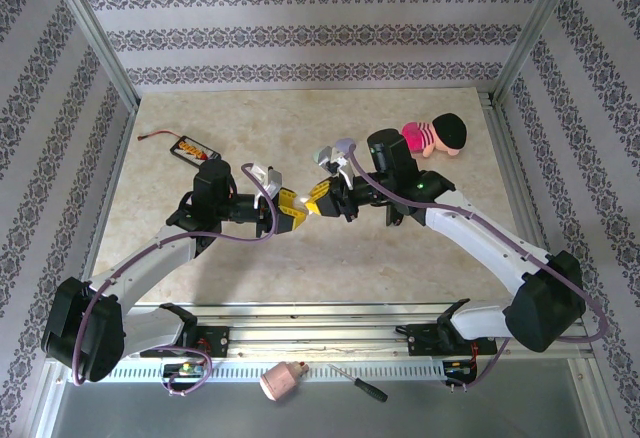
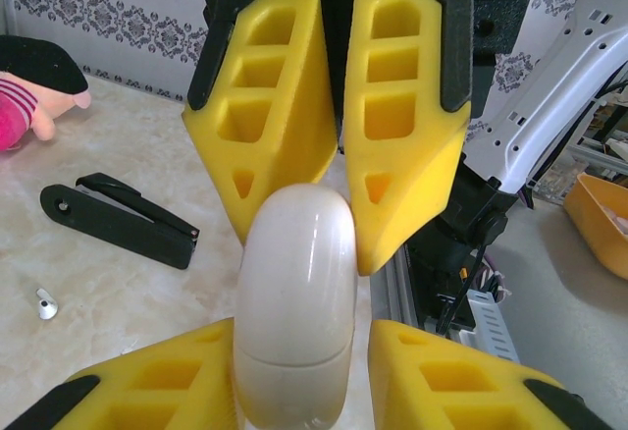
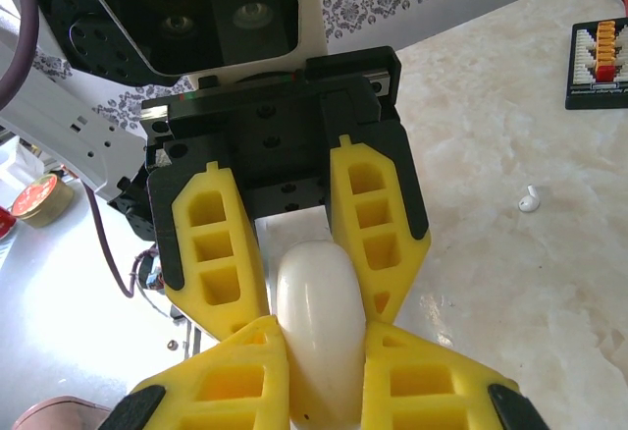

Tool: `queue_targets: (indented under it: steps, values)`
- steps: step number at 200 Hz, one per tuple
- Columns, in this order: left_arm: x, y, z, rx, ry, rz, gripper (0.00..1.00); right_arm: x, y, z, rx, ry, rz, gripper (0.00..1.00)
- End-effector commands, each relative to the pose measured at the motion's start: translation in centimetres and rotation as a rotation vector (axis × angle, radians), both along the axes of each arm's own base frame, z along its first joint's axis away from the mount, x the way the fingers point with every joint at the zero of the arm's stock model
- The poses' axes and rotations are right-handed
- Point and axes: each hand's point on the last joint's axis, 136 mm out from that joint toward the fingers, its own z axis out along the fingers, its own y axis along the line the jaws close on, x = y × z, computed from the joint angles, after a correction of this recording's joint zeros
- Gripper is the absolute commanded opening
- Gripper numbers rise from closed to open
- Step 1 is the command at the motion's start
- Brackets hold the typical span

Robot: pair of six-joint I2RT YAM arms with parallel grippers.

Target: Insert the wireless bluetooth earbuds into the charging case

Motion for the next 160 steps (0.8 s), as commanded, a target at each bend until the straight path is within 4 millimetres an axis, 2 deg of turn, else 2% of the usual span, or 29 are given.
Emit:
queue_targets:
  steps: [1,42,61,78,86,98,111,131,160]
  values:
    - [-0.3,-0.5,1.6,-0.032,-0.054,-0.034,0.34,-0.2,0.0,0.1,0.004,-0.02,0.015,0.09]
    - [-0.3,-0.7,1.6,-0.041,-0.045,-0.043,0.28,-0.2,0.0,0.0,-0.001,-0.018,0.017,0.09]
    - [-0.4,-0.7,1.6,-0.043,-0.044,-0.05,0.18,-0.1,0.0,-0.1,-0.004,-0.016,0.013,0.09]
    - [-0.3,-0.7,1.4,-0.041,-0.046,-0.051,0.14,0.0,0.0,0.0,-0.008,-0.025,0.0,0.11]
    - [-0.3,-0.7,1.4,-0.041,-0.048,-0.05,0.12,0.2,-0.1,-0.1,-0.013,-0.029,-0.011,0.15]
    - [-0.3,-0.8,1.4,-0.041,-0.051,-0.051,0.11,0.6,-0.2,-0.2,-0.024,-0.043,-0.039,0.34]
    - [-0.3,-0.8,1.4,-0.042,-0.054,-0.05,0.11,1.3,-0.4,-0.5,-0.044,-0.058,-0.077,0.44]
    - [-0.4,-0.8,1.5,-0.046,-0.056,-0.055,0.11,2.1,-0.6,-0.9,-0.065,-0.061,-0.116,0.49]
    - [-0.5,-0.8,0.9,-0.029,-0.067,-0.056,0.1,2.8,-0.8,-0.1,-0.046,-0.068,-0.153,0.5]
